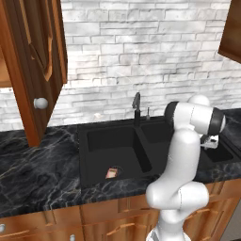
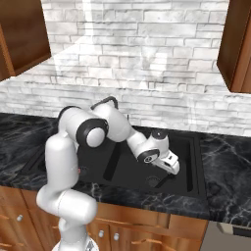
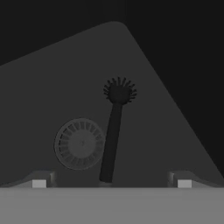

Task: Pick up the dish brush and bar soap from the sink, and place them back in the cabinet, and close the cabinet doors.

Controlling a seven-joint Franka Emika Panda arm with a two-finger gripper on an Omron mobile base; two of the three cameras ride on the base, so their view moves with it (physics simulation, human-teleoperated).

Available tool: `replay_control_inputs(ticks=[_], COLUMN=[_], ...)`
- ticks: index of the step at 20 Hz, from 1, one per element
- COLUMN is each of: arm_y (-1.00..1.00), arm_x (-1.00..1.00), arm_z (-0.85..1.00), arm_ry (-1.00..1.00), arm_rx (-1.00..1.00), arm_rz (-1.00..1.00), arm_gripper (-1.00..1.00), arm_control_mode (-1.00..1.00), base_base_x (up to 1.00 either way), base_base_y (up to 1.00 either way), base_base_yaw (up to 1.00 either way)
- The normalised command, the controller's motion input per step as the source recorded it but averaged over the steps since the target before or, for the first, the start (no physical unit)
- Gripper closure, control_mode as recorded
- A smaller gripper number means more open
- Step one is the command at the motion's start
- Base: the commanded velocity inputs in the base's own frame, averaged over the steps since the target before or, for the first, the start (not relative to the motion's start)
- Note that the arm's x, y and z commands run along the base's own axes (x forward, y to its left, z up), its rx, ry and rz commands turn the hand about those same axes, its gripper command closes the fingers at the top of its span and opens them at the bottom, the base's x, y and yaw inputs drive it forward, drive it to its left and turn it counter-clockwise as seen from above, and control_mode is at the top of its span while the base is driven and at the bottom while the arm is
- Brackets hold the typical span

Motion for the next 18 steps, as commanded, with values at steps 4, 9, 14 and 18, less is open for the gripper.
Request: replay_control_inputs(ticks=[4, 9, 14, 18], arm_y=[-0.04, -0.09, -0.08, -0.02], arm_x=[0.11, 0.08, 0.05, 0.05], arm_z=[-0.22, -0.23, -0.22, -0.25], arm_ry=[0.00, 0.00, 0.00, 0.00], arm_rx=[0.00, 0.00, 0.00, 0.00], arm_rz=[0.00, 0.00, 0.00, 0.00], arm_gripper=[-1.00, -1.00, -1.00, -1.00], arm_control_mode=[-1.00, -1.00, -1.00, -1.00], base_base_x=[0.00, 0.00, 0.00, 0.00], base_base_y=[0.00, 0.00, 0.00, 0.00], base_base_yaw=[0.00, 0.00, 0.00, 0.00])
